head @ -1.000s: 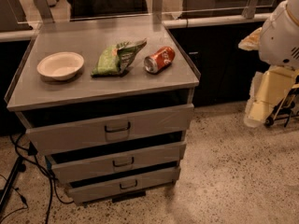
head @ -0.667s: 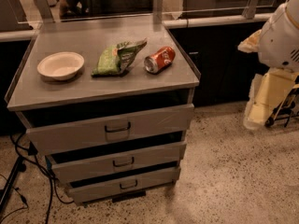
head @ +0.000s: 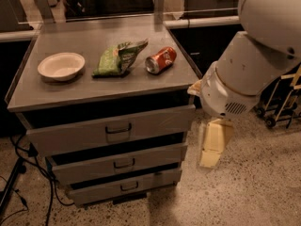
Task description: Open top drawer
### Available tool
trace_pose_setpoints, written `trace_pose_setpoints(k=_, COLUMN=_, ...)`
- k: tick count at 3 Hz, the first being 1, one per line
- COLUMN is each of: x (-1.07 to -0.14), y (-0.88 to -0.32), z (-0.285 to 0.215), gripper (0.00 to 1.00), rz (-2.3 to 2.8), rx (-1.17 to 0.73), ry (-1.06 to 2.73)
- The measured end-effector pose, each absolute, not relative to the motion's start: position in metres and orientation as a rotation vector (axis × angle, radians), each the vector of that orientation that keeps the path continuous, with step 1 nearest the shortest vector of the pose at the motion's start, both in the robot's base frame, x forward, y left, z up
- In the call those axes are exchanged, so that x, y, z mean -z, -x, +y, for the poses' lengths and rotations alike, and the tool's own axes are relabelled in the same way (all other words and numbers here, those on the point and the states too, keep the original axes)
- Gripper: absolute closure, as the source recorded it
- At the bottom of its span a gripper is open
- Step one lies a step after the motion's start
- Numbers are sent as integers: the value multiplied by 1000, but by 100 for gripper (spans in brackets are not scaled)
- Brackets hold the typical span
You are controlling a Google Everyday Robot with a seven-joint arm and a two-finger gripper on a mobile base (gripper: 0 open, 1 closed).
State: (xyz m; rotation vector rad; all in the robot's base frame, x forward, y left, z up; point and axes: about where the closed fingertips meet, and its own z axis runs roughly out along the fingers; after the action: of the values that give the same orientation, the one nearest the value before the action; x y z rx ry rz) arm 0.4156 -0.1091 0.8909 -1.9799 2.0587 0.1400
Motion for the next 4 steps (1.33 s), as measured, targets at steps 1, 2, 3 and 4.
trace_pose_setpoints(k=1, x=-891, y=-414, z=-108, gripper=0, rz=2055, rx=-145, ry=1981)
trace_pose_setpoints(k=2, x=-859, y=-414, z=-85, gripper=0, rz=2049, rx=-197, ry=2018)
trace_pose_setpoints(k=3, x=-829, y=-425, z=-55, gripper=0, rz=2028, rx=-237, ry=2079)
trace_pose_setpoints(k=4, x=-806, y=-426, z=-32, gripper=0, rz=2003, rx=-276, ry=2135)
